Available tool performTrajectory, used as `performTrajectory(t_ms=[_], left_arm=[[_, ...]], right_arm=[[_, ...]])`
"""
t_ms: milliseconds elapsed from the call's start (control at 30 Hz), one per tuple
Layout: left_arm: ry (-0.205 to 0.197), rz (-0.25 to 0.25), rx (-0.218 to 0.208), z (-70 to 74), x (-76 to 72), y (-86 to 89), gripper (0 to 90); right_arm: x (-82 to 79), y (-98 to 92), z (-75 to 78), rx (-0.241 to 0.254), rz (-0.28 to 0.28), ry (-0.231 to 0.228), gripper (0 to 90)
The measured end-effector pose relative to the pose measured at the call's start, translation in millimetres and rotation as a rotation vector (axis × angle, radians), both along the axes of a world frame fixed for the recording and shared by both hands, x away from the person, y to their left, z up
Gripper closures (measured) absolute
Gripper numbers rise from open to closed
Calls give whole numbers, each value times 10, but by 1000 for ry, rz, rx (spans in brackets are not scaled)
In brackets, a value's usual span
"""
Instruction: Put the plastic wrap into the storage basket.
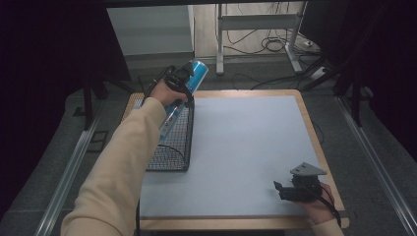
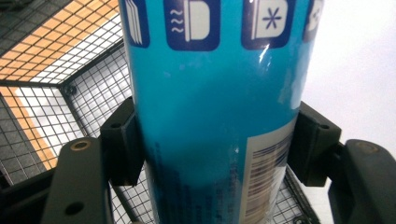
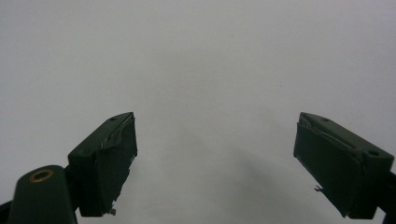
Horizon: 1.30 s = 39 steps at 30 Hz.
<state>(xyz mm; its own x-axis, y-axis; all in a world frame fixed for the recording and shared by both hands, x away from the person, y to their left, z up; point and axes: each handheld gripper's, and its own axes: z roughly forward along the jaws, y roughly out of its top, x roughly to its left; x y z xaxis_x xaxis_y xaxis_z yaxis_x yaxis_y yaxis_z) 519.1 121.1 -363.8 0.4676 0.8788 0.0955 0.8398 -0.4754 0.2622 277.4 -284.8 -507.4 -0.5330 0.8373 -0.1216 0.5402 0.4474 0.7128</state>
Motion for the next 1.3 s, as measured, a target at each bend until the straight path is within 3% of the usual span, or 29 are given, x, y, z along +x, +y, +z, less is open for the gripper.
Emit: performTrajectory(t_ms=[467, 900, 1300], left_arm=[[22, 33, 47, -285, 43, 163, 316], [47, 55, 52, -527, 118, 200, 315], [38, 53, 95, -663, 160, 142, 315]], right_arm=[[3, -1, -5, -4, -7, 3, 136], [10, -4, -13, -7, -15, 4, 136], [4, 5, -13, -10, -11, 6, 136]])
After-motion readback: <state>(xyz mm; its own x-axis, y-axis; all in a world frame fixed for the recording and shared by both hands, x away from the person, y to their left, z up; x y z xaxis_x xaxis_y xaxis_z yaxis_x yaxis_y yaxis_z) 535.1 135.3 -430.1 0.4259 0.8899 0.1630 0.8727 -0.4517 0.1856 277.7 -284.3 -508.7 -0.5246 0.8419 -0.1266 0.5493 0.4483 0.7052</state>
